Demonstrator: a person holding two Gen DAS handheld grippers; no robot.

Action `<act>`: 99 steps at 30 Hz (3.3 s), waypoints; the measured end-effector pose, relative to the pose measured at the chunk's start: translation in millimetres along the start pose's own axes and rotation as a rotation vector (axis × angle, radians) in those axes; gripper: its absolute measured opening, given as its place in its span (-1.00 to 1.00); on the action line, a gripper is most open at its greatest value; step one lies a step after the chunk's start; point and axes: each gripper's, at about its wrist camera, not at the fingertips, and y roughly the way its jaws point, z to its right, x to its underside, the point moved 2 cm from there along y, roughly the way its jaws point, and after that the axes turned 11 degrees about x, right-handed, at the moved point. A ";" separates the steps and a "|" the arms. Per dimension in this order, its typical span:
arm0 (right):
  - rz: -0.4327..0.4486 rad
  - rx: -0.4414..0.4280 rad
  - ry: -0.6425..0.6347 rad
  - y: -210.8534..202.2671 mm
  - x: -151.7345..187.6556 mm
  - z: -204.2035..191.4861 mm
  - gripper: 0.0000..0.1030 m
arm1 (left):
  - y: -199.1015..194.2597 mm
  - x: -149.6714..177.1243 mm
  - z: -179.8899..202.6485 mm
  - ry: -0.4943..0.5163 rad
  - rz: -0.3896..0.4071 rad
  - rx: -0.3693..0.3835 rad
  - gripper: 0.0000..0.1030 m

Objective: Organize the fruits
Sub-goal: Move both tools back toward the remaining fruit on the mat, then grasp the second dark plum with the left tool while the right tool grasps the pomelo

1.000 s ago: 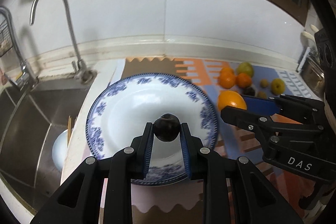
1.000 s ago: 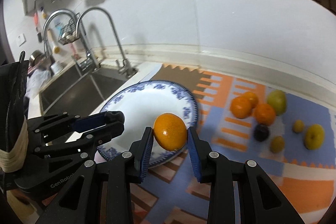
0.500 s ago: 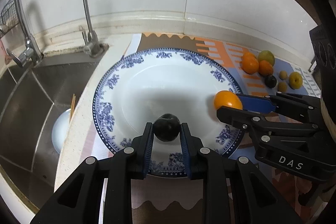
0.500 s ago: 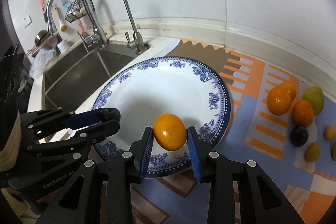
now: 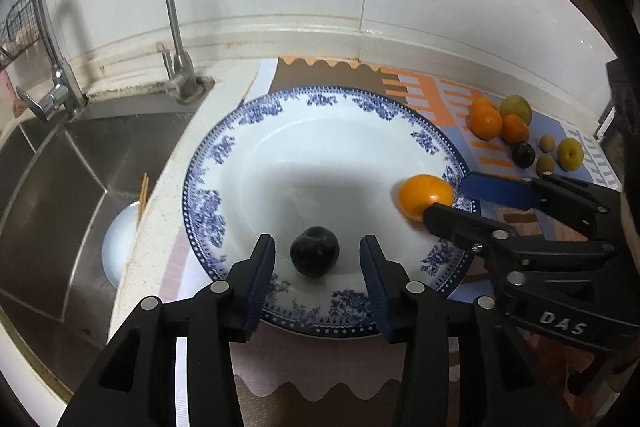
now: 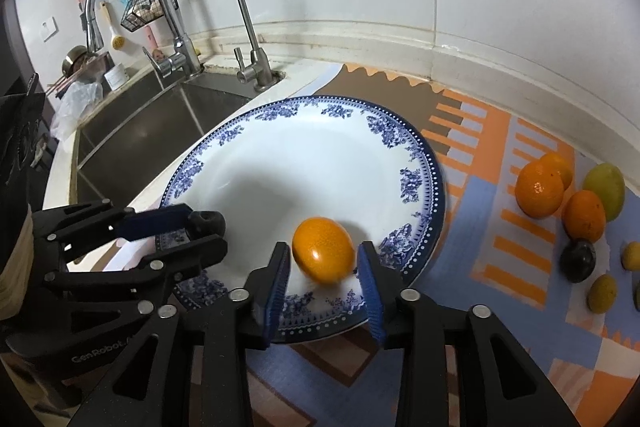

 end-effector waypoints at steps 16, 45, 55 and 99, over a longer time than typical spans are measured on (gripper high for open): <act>0.153 0.145 0.097 -81.8 1.5 38.4 -0.03 | -40.7 -20.7 53.3 0.137 0.128 0.053 0.16; 0.247 0.498 0.360 -158.8 48.3 173.6 0.05 | -1.1 -60.6 188.3 0.331 0.187 0.263 0.18; 0.194 0.504 0.426 -130.3 60.6 207.9 0.05 | 40.2 -64.6 201.2 0.355 0.148 0.266 0.16; 0.021 0.436 0.483 -34.5 61.0 256.6 0.05 | 131.3 -66.5 200.6 0.340 -0.052 0.331 -0.42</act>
